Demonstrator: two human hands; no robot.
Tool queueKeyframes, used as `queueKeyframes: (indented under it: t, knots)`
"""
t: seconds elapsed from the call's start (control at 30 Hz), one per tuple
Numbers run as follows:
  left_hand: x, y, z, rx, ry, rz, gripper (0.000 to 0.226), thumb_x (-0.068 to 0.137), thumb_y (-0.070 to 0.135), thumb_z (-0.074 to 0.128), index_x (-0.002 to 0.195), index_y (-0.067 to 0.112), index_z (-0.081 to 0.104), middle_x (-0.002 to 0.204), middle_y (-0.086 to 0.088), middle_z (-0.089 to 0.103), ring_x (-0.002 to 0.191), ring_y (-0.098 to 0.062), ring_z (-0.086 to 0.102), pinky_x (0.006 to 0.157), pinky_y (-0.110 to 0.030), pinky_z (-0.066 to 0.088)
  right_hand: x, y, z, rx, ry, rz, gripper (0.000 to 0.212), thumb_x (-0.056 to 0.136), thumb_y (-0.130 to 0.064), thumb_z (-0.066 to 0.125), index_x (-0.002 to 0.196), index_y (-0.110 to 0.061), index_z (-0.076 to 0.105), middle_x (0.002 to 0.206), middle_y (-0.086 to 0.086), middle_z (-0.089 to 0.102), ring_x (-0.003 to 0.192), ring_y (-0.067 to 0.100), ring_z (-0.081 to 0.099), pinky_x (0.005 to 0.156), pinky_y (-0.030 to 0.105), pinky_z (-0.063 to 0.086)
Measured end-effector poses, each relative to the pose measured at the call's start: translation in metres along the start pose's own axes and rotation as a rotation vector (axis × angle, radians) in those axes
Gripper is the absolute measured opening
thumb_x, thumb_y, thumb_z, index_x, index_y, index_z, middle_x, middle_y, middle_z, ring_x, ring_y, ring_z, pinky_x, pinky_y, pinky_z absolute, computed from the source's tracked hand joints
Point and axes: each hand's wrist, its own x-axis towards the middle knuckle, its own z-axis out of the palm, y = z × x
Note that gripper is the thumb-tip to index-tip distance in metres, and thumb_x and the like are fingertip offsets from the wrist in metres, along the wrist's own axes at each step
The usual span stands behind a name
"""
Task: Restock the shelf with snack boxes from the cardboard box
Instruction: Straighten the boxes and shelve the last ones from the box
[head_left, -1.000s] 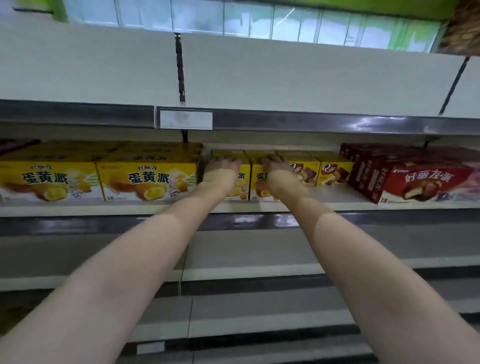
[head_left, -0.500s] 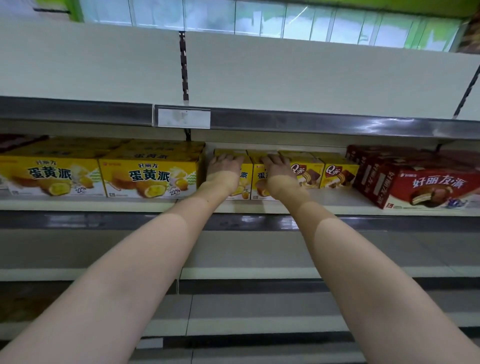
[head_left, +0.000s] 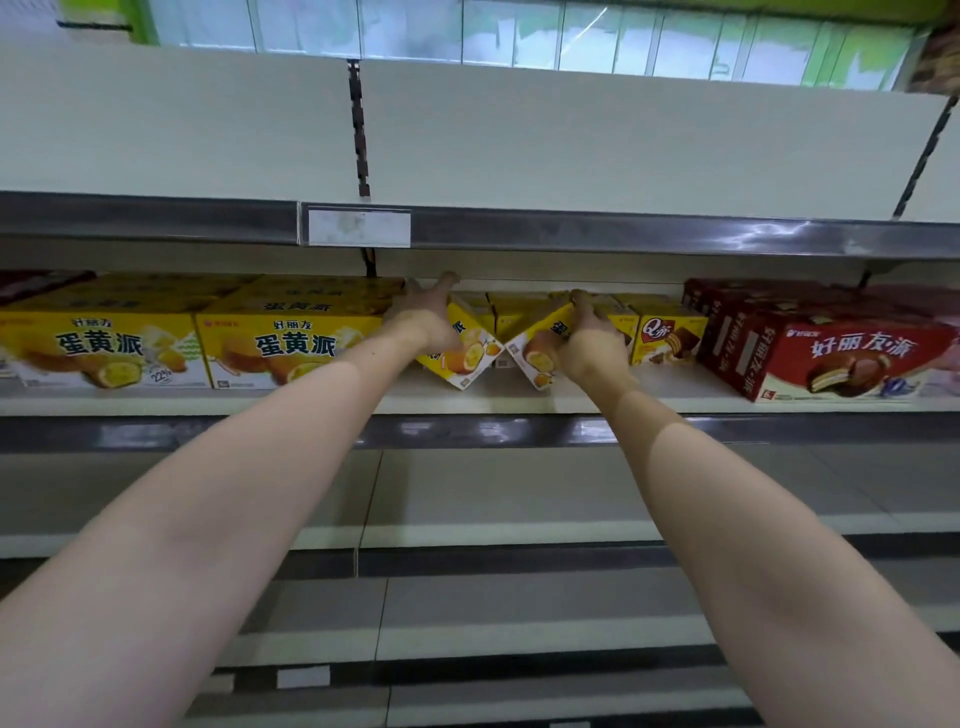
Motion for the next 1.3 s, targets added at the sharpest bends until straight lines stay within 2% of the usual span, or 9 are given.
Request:
queueKeyframes:
  t: [0.13, 0.27, 0.33, 0.47, 0.73, 0.9, 1.07, 1.2, 1.3]
  knots:
    - [0.000, -0.002, -0.006, -0.081, -0.066, 0.002, 0.094, 0.065, 0.029, 0.088, 0.143, 0.028, 0.036, 0.145, -0.014, 0.039, 0.128, -0.035, 0.046, 0.095, -0.041, 0.051, 0.001, 0.000, -0.008, 0.049, -0.093, 0.077, 0.078, 0.090, -0.045, 0.067, 0.152, -0.028, 0.022, 0.145, 0.017, 0.043, 0.124, 0.040, 0.050, 0.096, 0.045, 0.048]
    - [-0.003, 0.008, -0.011, -0.070, -0.165, 0.056, 0.111, 0.060, 0.016, 0.090, 0.148, 0.023, 0.021, 0.150, -0.011, 0.037, 0.132, -0.036, 0.043, 0.097, -0.047, 0.050, 0.004, -0.009, -0.017, 0.038, -0.135, 0.024, 0.092, 0.078, -0.045, 0.079, 0.147, -0.020, 0.024, 0.147, 0.015, 0.041, 0.132, 0.038, 0.044, 0.102, 0.049, 0.048]
    - [-0.003, 0.010, -0.012, -0.015, -0.208, 0.085, 0.113, 0.063, 0.025, 0.090, 0.149, 0.027, 0.016, 0.153, -0.013, 0.033, 0.132, -0.038, 0.044, 0.098, -0.049, 0.049, 0.005, -0.012, -0.021, 0.023, -0.160, 0.018, 0.104, 0.069, -0.052, 0.083, 0.146, -0.019, 0.022, 0.151, 0.015, 0.035, 0.137, 0.039, 0.038, 0.106, 0.051, 0.044]
    - [-0.002, 0.006, -0.017, -0.101, -0.226, 0.113, 0.101, 0.068, 0.049, 0.084, 0.147, 0.024, 0.026, 0.150, -0.009, 0.039, 0.131, -0.033, 0.044, 0.104, -0.047, 0.044, 0.005, -0.011, -0.033, -0.058, -0.189, 0.018, 0.111, 0.065, -0.056, 0.085, 0.151, -0.019, 0.026, 0.153, 0.015, 0.023, 0.142, 0.039, 0.025, 0.115, 0.050, 0.033]
    - [-0.001, 0.003, -0.026, -0.104, -0.245, 0.188, 0.074, 0.066, 0.034, 0.090, 0.129, 0.025, 0.052, 0.133, -0.004, 0.050, 0.113, -0.024, 0.050, 0.087, -0.031, 0.047, -0.002, -0.012, -0.049, -0.026, -0.291, 0.016, 0.114, 0.069, -0.042, 0.087, 0.153, -0.008, 0.017, 0.160, 0.019, 0.013, 0.147, 0.039, 0.016, 0.114, 0.048, 0.029]
    - [-0.008, 0.005, -0.032, 0.017, -0.227, 0.264, 0.068, 0.067, 0.023, 0.089, 0.124, 0.026, 0.054, 0.123, 0.001, 0.044, 0.107, -0.022, 0.046, 0.080, -0.028, 0.043, 0.002, -0.003, -0.039, -0.019, -0.274, -0.010, 0.094, 0.082, -0.054, 0.068, 0.152, -0.012, 0.022, 0.160, 0.019, 0.015, 0.147, 0.040, 0.014, 0.116, 0.056, 0.026]
    - [-0.008, 0.005, -0.028, 0.121, -0.240, 0.392, 0.062, 0.066, 0.011, 0.087, 0.118, 0.030, 0.059, 0.130, -0.002, 0.043, 0.119, -0.026, 0.044, 0.097, -0.039, 0.047, -0.006, -0.012, -0.038, -0.175, -0.170, -0.179, 0.068, 0.087, -0.046, 0.063, 0.147, -0.024, 0.041, 0.154, 0.009, 0.032, 0.144, 0.035, 0.023, 0.120, 0.052, 0.016]
    - [-0.017, 0.012, -0.028, -0.031, -0.254, 0.406, 0.023, 0.090, 0.037, 0.069, 0.109, 0.024, 0.069, 0.124, 0.005, 0.050, 0.112, -0.016, 0.049, 0.089, -0.027, 0.039, -0.011, -0.026, -0.027, -0.076, -0.225, -0.157, 0.062, 0.081, -0.040, 0.070, 0.138, -0.025, 0.052, 0.142, 0.007, 0.049, 0.127, 0.030, 0.047, 0.105, 0.044, 0.044]
    - [-0.020, 0.016, -0.022, -0.184, -0.119, 0.367, 0.027, 0.093, 0.034, 0.065, 0.113, 0.015, 0.069, 0.123, -0.001, 0.060, 0.112, -0.019, 0.056, 0.085, -0.024, 0.042, -0.017, -0.038, -0.023, -0.074, -0.273, -0.250, 0.049, 0.084, -0.028, 0.065, 0.132, -0.022, 0.059, 0.134, 0.008, 0.058, 0.117, 0.028, 0.056, 0.094, 0.039, 0.052]
